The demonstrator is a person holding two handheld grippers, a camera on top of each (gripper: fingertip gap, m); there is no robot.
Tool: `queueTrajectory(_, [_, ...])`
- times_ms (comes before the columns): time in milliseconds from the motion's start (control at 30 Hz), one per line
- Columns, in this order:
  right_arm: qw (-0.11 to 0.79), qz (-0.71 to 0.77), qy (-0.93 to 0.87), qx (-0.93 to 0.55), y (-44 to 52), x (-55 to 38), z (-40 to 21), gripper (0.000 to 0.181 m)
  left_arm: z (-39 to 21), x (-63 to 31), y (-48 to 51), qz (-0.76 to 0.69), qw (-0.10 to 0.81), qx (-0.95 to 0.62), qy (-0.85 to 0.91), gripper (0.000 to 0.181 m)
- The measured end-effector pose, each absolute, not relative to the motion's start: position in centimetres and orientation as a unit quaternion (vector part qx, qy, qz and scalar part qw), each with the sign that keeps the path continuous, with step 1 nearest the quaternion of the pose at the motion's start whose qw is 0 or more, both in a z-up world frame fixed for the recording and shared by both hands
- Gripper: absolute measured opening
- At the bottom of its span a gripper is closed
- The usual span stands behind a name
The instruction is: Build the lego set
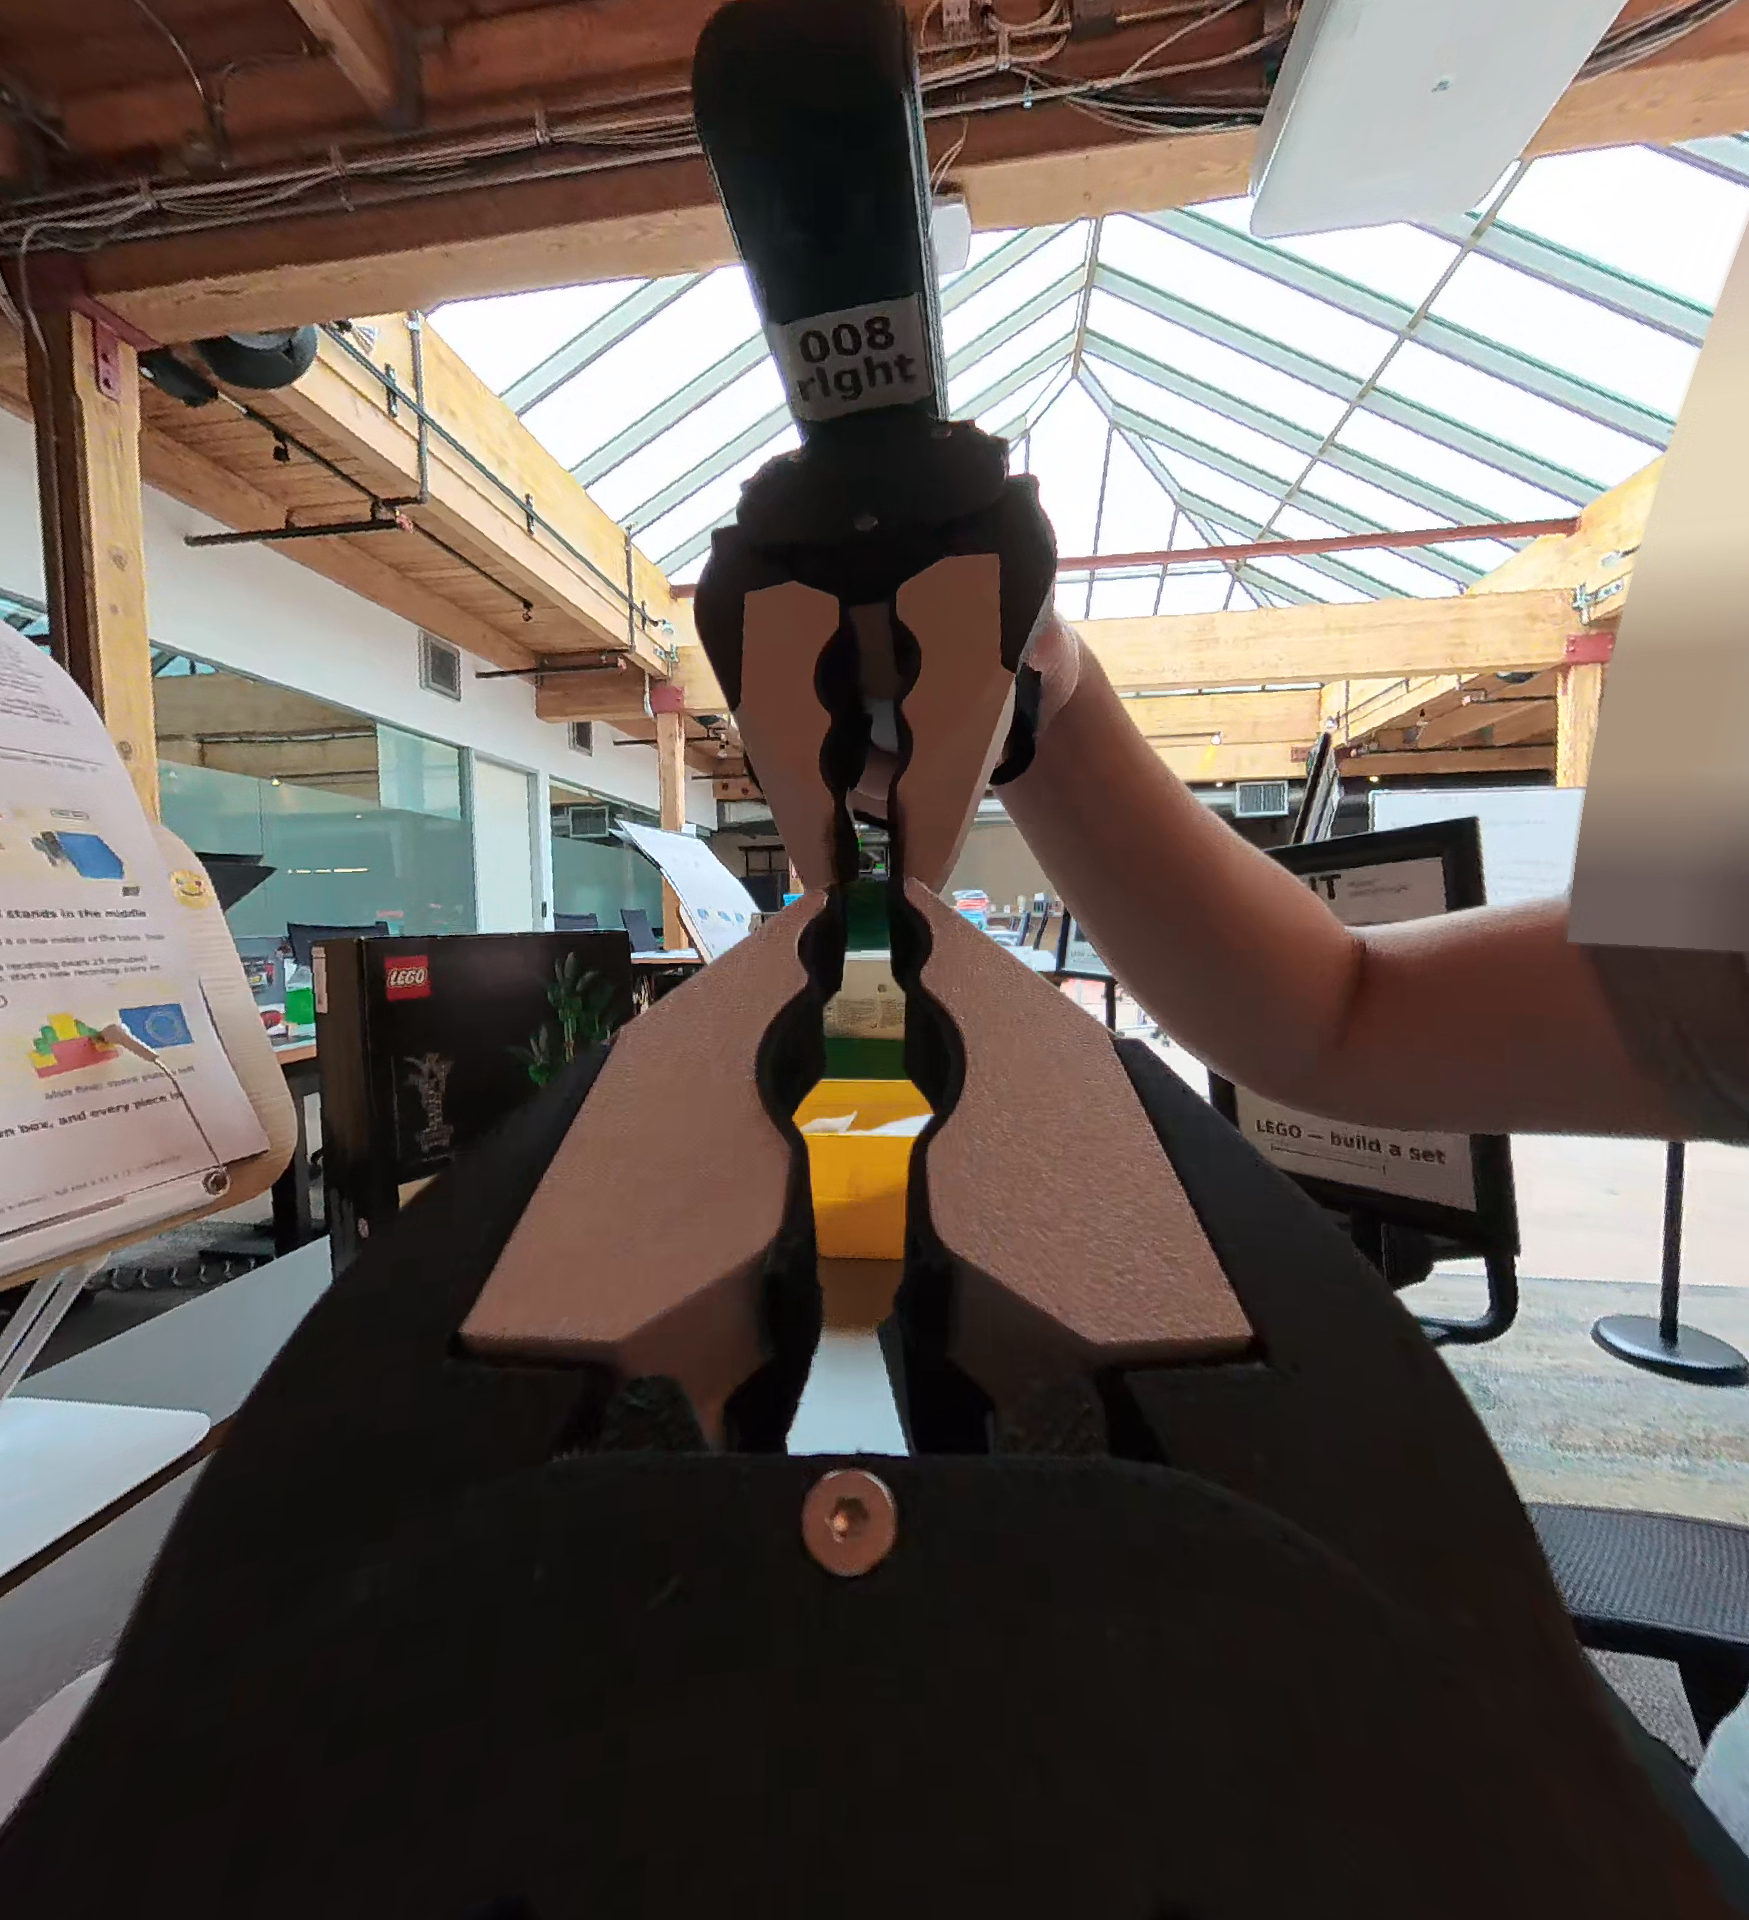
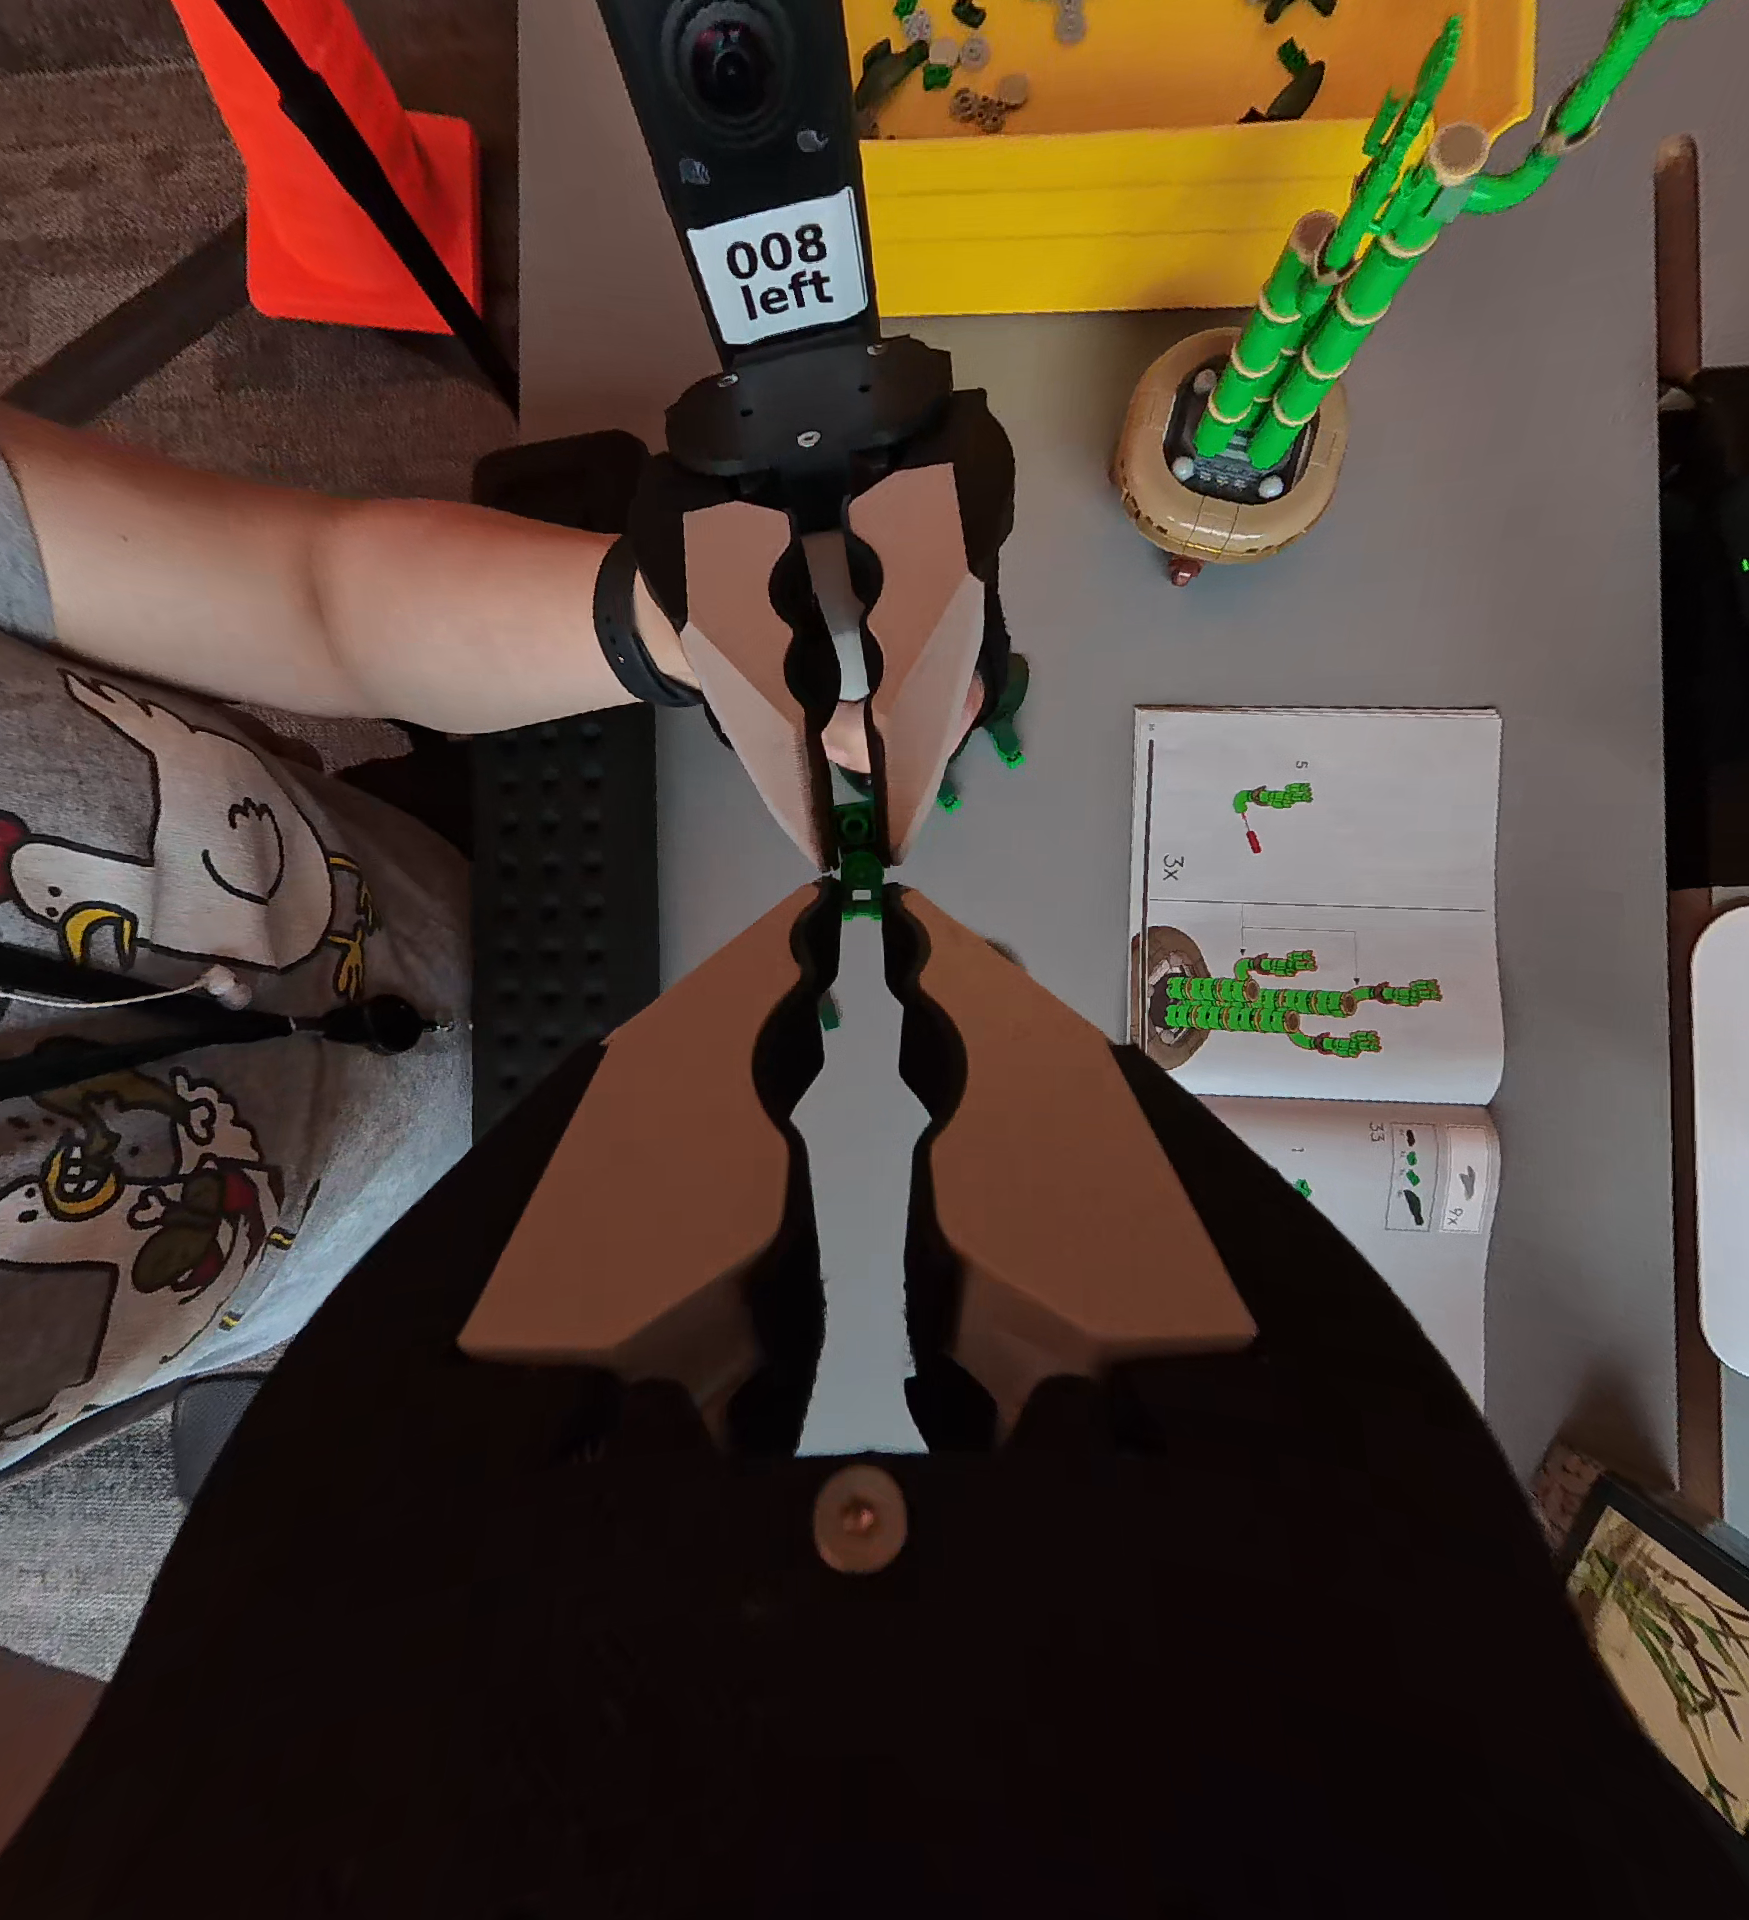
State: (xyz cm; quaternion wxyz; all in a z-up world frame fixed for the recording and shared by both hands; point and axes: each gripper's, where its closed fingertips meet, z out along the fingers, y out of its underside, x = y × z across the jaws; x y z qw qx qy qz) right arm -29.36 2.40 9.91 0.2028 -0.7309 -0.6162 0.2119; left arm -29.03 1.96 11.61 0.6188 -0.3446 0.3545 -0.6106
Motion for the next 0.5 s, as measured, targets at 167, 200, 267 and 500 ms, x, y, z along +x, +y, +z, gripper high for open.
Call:
queueTrajectory(167, [0.202,0.2,-0.624,-0.728,2.2,-29.8,10.1,0.006,11.8,-29.4,1.7,-0.608,0.618,-0.343,0.36,0.005])
queueTrajectory(200, [0.205,0.2,-0.624,-0.727,2.2,-29.9,10.1,0.006,11.9,-29.5,1.7,-0.61,0.617,-0.344,0.359,0.005])
queueTrajectory(267, [0.216,0.202,-0.622,-0.725,2.3,-30.1,10.3,0.006,12.0,-29.7,1.9,-0.614,0.617,-0.345,0.352,0.005])
queueTrajectory(500, [0.272,0.236,-0.604,-0.711,2.4,-31.7,11.2,0.006,13.2,-31.2,2.0,-0.659,0.604,-0.324,0.309,0.005])
